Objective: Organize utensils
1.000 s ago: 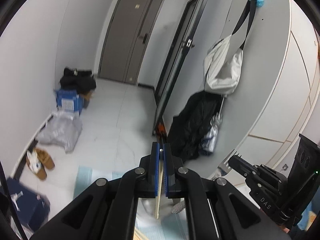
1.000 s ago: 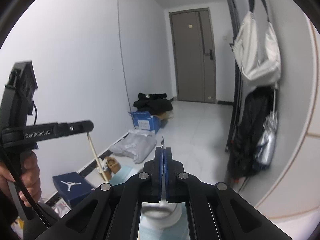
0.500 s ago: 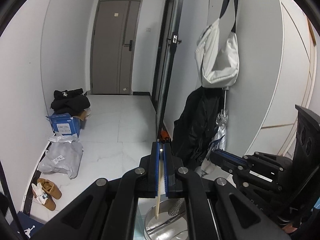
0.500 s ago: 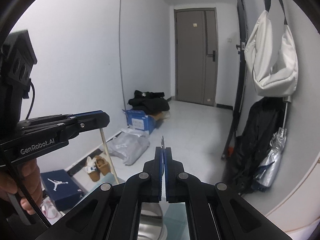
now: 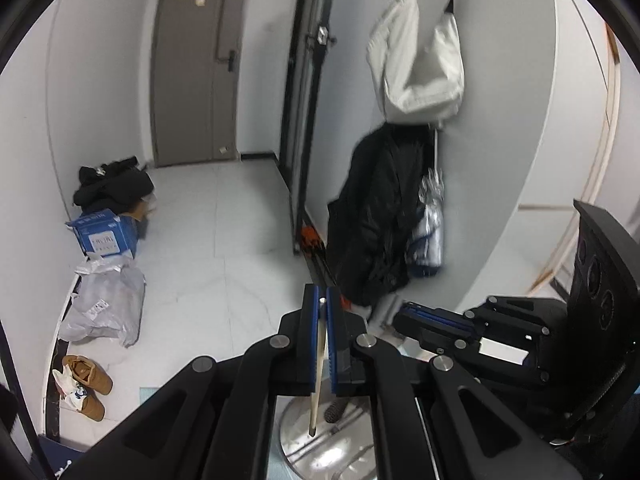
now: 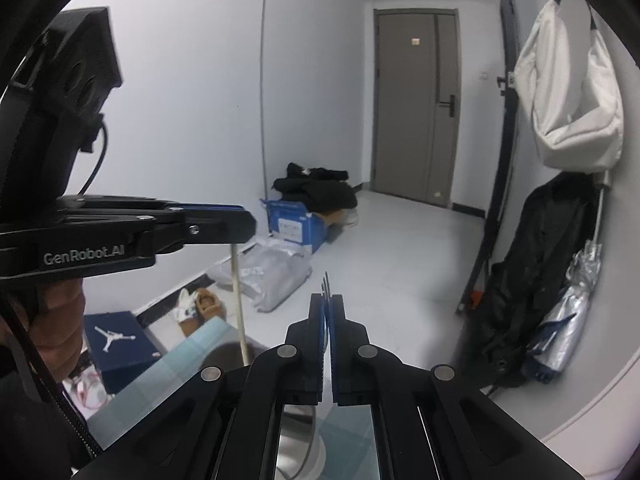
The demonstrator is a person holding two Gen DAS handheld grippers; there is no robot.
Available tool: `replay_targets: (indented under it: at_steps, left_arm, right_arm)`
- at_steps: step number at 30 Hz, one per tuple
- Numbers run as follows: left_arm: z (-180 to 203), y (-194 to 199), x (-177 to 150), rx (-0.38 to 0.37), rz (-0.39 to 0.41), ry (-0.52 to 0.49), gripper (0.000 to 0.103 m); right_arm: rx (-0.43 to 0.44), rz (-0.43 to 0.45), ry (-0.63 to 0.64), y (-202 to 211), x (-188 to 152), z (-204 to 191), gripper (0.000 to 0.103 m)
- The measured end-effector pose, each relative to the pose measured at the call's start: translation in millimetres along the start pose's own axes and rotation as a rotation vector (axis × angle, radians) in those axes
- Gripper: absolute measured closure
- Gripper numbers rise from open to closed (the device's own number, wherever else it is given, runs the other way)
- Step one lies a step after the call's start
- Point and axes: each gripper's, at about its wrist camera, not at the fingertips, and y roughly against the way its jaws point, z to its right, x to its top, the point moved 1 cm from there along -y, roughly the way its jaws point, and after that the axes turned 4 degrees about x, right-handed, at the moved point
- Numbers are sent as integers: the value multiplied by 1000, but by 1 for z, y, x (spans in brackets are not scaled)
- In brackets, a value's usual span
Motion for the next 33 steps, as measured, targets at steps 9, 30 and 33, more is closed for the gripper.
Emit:
replay_targets:
  at_steps: [9, 30, 33]
  left_arm:
    - [-22, -9, -2, -49, -80, 180, 66]
    - [-53, 60, -64, 362, -7, 374, 9]
    - [-51, 72, -71, 392, 20, 373, 4]
  right_arm:
    - [73, -54, -31, -15, -14, -4, 97]
    - [-40, 64, -204, 71, -30, -14, 47]
    - [-54, 73, -212, 80, -34, -25, 41]
